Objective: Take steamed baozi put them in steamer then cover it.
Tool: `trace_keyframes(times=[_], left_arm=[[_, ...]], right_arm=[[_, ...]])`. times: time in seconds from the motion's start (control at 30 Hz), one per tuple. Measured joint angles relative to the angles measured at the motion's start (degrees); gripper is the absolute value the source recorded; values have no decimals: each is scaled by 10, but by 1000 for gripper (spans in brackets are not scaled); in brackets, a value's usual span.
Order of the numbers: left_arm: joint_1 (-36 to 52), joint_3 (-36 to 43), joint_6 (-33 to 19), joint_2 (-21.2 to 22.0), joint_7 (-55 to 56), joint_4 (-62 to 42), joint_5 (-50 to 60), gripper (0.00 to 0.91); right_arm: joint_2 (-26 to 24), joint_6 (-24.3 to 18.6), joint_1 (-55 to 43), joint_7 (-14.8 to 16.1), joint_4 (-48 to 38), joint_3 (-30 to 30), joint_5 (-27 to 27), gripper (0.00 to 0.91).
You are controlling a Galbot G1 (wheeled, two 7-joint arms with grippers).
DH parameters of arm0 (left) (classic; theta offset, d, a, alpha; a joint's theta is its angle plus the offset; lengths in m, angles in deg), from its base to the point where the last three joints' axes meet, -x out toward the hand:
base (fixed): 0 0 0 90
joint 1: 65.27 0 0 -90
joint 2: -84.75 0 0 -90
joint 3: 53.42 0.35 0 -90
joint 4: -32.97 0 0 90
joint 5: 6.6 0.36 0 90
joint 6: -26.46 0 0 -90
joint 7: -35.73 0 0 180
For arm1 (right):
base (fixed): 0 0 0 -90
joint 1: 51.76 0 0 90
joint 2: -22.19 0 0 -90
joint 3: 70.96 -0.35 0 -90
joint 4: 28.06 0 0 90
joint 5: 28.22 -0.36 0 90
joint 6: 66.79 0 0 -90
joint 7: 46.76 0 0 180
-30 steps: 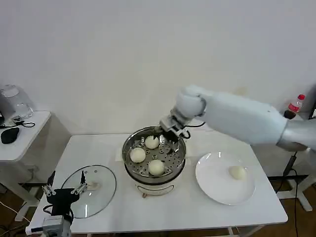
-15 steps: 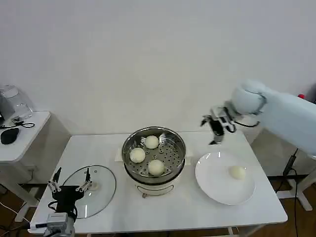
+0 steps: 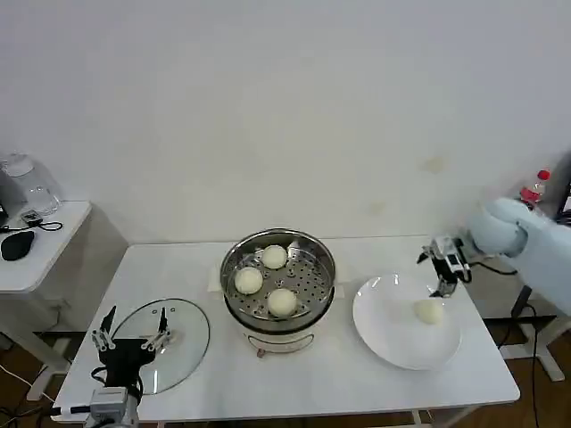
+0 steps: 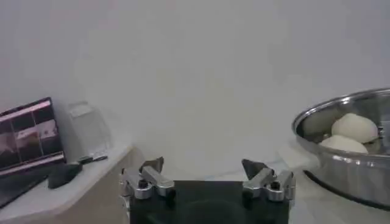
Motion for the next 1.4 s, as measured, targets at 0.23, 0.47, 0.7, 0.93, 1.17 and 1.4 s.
trace_keyframes(times=[0.23, 0.47, 0.7, 0.93, 1.17, 1.4], left_arm=[[-5, -7, -1, 1, 0, 0, 0, 907], [-7, -10, -1, 4, -2, -3, 0, 907], [-7, -12, -2, 5, -2, -8, 0, 907], [-6, -12, -2, 9, -2, -11, 0, 907], [-6, -12, -2, 9, -2, -13, 0, 907], [-6, -11, -2, 12, -1, -13, 1, 907]], right_arm=[[11, -16, 69, 10, -36, -52, 34, 907], [38, -35, 105, 13, -83, -90, 60, 907], [70, -47, 125, 14, -128, -108, 79, 907], [96, -51, 138, 12, -159, -119, 93, 907], [113, -53, 147, 7, -185, -128, 107, 856], [122, -51, 152, 6, -199, -134, 115, 645]])
